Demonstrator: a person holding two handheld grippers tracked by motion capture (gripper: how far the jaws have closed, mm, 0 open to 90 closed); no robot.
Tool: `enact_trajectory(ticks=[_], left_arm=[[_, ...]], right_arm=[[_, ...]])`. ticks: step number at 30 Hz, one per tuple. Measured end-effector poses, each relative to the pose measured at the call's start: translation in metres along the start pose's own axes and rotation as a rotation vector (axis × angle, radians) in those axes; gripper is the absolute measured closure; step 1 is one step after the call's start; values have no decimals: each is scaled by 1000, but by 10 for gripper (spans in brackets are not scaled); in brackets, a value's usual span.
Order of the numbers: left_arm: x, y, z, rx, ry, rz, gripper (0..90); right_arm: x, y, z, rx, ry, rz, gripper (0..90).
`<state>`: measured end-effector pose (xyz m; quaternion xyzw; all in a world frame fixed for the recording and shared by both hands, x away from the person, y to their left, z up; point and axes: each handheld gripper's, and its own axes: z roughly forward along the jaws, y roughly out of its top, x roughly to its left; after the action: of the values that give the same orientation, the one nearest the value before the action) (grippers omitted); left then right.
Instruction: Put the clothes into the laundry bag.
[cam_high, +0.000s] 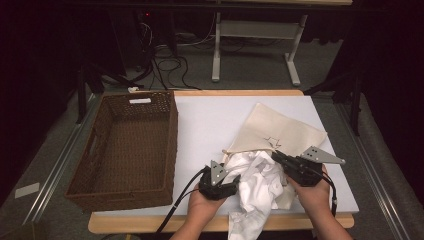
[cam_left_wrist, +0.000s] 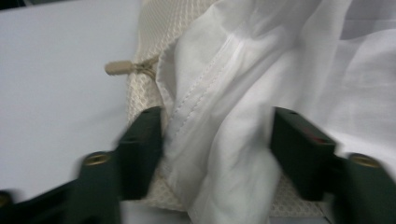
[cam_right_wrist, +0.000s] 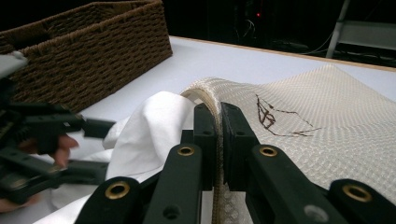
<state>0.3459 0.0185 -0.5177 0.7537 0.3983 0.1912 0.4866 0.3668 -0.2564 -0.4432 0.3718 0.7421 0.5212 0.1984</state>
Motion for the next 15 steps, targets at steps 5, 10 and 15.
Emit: enact_trajectory(ticks=[5, 10, 15], left_arm=[[-20, 8, 4, -24, -1, 59, 822], [-37, 23, 12, -92, -27, 58, 838], [-42, 33, 34, -101, -1, 85, 824]], right_arm=[[0, 0, 0, -3, 0, 7, 869], [0, 1, 3, -2, 6, 15, 869], [2, 2, 6, -5, 11, 8, 869]])
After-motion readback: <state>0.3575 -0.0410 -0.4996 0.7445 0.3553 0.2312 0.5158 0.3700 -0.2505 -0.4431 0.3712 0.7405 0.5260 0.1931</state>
